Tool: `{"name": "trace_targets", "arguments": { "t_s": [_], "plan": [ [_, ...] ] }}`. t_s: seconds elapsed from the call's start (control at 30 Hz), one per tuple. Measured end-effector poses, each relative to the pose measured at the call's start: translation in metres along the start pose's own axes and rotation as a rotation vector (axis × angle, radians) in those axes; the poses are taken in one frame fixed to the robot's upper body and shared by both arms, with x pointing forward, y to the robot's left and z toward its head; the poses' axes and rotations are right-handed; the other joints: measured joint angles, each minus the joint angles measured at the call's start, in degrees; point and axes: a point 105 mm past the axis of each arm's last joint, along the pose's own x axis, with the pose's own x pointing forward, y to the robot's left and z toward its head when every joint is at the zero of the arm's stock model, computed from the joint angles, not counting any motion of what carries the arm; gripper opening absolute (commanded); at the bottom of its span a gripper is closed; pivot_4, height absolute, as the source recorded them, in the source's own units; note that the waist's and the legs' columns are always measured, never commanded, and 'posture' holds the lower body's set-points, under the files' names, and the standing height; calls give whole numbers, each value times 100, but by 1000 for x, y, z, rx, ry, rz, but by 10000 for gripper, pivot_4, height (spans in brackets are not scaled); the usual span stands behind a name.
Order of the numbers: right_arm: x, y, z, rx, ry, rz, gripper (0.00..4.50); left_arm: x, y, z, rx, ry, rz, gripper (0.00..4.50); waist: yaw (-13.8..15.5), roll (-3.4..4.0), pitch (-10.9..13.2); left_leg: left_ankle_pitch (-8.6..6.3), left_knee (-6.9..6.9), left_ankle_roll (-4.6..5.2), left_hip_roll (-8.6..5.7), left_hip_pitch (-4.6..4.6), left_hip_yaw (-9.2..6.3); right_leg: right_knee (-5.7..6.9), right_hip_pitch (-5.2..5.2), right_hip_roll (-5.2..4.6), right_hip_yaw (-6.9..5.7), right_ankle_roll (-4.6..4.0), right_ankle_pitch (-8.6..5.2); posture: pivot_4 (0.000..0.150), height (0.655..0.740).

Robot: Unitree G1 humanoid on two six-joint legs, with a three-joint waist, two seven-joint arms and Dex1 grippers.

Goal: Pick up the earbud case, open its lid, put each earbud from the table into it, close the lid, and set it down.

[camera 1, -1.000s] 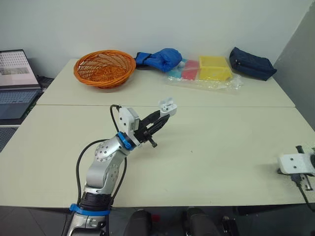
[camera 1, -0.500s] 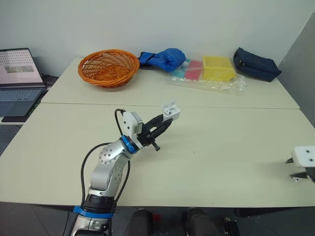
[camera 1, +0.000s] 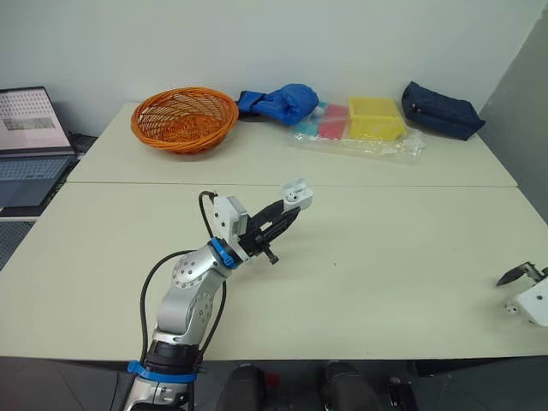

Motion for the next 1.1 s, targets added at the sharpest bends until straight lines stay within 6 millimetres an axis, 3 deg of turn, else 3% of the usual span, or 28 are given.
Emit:
{"name": "trace_targets", "arguments": {
  "t_s": [0.2,0.27,0.43,1.1],
  "plan": [
    [4,-2,0,-13,-5,14,39995,0,0,0,1,2,3,7284,3,2,0,0,-1,0,1,0,-3,0,1,-1,-2,-1,0,1500,7400],
    [7,1,-2,-17,4,37,36230,0,0,0,1,2,4,7284,2,2,0,0,0,0,1,0,-2,1,1,-1,-1,-2,1,1500,7400],
    [8,6,-5,-28,20,67,20190,0,-2,4,14,-7,-3,7284,-4,1,0,0,2,1,3,2,0,2,2,-2,1,-3,1,1500,7400],
    [9,0,-6,-62,31,67,20190,-2,-2,3,12,-1,4,7284,-10,0,0,1,3,2,5,12,2,5,7,-1,4,-6,3,1500,7400]
  ]
}}
